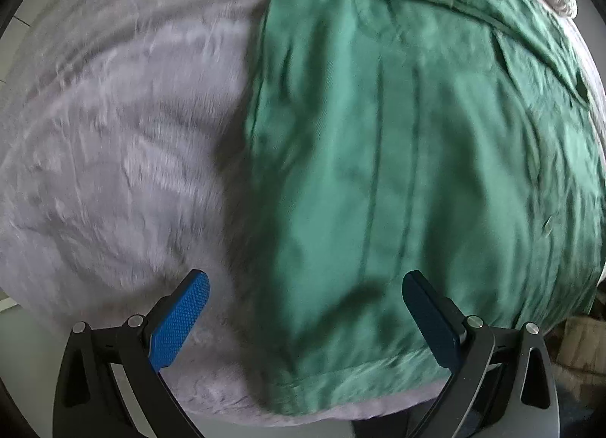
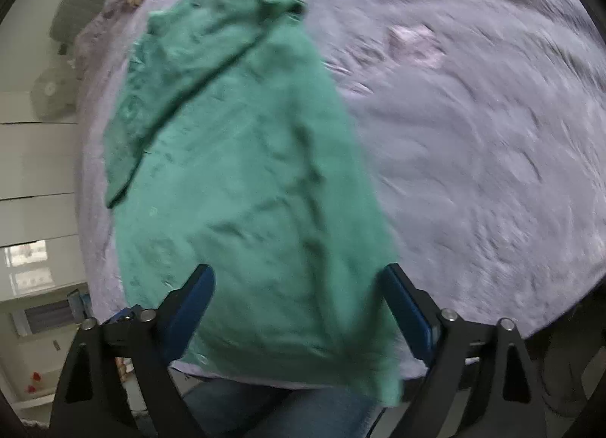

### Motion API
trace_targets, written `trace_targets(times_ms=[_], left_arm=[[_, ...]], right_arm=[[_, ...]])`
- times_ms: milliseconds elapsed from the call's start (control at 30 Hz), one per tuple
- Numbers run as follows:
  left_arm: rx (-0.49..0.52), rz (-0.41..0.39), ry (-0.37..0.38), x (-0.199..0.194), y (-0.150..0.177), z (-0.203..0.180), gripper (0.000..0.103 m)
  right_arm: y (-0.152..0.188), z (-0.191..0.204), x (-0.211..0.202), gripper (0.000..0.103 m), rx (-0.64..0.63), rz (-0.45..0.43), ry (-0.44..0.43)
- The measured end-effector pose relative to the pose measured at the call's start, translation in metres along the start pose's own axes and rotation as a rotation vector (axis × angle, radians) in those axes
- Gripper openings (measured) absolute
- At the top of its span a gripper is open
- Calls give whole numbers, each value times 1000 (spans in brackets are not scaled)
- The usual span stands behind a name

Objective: Fold large clothes
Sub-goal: 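Grasp the jacket hem with both grippers and fold it toward the collar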

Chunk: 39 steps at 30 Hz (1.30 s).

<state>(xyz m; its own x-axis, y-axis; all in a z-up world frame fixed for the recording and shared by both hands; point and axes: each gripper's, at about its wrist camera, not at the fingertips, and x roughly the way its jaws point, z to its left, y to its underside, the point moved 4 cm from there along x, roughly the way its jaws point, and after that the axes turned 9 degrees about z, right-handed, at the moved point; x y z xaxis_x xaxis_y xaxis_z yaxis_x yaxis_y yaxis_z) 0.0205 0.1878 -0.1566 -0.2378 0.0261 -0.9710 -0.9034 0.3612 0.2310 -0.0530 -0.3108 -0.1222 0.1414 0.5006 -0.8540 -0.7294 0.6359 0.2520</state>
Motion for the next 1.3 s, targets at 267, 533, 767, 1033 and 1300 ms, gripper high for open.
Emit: trace_targets(times_ms=[267,533,767,1033,1300], left_arm=[[29,92,69,20,14,-3,102],[80,81,29,9,9,-30,102],[75,81,29,6,10,-33,102],[88,93,25,10,11,-37,102],[167,81,76,-18,24,-57,23]], right_arm=[[22,-36,29,91,37,105,-43],[31,-2,34,92,-54,160,-222],[32,8,51,92,-60,200,-244],[30,7,53,92,-57,204,-242],[34,10,54,36,-39,209,-182]])
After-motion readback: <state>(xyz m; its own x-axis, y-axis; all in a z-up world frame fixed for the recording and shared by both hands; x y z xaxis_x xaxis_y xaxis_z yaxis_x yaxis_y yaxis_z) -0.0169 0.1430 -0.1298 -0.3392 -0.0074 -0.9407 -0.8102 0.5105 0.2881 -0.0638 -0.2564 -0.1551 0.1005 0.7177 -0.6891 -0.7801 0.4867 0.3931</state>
